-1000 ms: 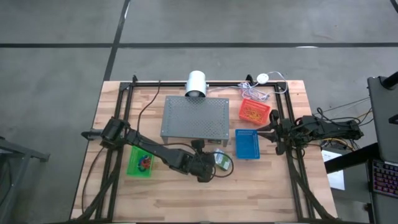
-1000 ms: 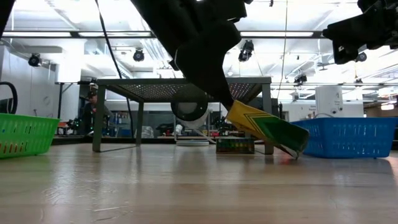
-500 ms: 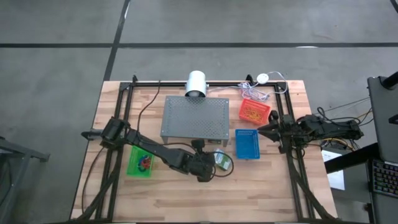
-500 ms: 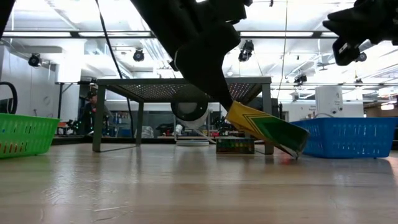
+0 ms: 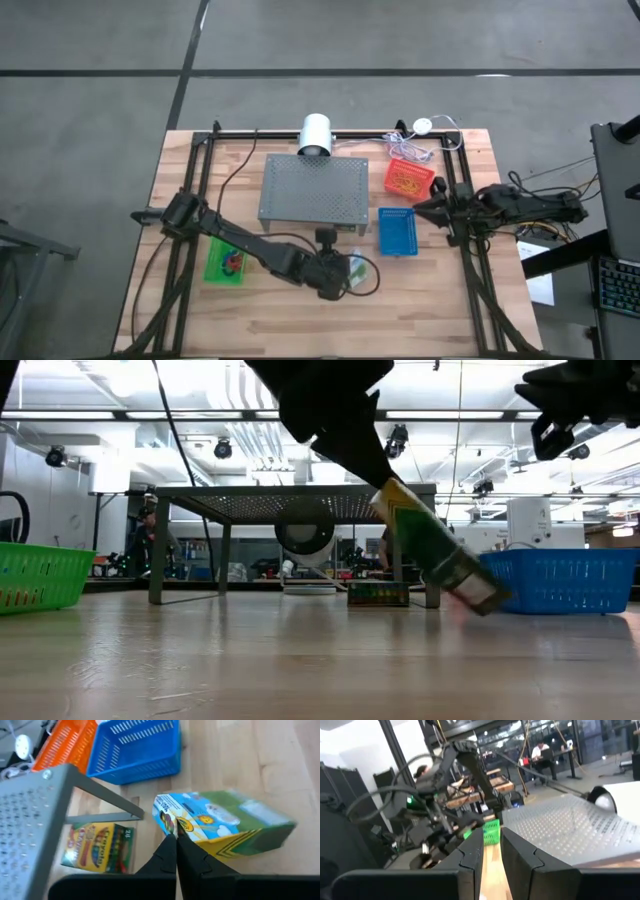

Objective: Pick & Place Office Desk Supplies
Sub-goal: Put the bottom pack of yellow crayons into the blue bin

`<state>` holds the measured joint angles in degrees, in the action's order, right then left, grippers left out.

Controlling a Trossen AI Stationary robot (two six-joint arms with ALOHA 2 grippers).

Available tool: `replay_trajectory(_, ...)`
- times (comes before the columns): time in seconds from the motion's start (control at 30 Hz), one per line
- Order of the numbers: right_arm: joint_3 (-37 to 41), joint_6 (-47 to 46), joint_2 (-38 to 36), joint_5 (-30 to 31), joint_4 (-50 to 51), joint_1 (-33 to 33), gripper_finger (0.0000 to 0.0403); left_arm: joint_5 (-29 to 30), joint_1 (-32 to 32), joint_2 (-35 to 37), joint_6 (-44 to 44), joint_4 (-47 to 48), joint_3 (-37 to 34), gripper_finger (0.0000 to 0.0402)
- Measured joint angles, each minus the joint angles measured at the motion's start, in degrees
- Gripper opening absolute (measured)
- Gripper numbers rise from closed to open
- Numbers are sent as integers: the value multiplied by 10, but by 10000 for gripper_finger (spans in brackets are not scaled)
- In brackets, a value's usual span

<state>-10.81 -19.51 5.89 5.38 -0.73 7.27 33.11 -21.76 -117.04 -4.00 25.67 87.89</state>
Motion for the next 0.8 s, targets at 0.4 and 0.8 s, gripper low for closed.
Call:
replay_trajectory(0.4, 19, -31, 94, -39, 14, 0, 63, 79, -2, 9, 109, -2, 1, 1)
replay_trajectory(0.8, 21, 24, 193, -88, -15, 0, 63, 110, -15, 37, 232, -59, 4, 1)
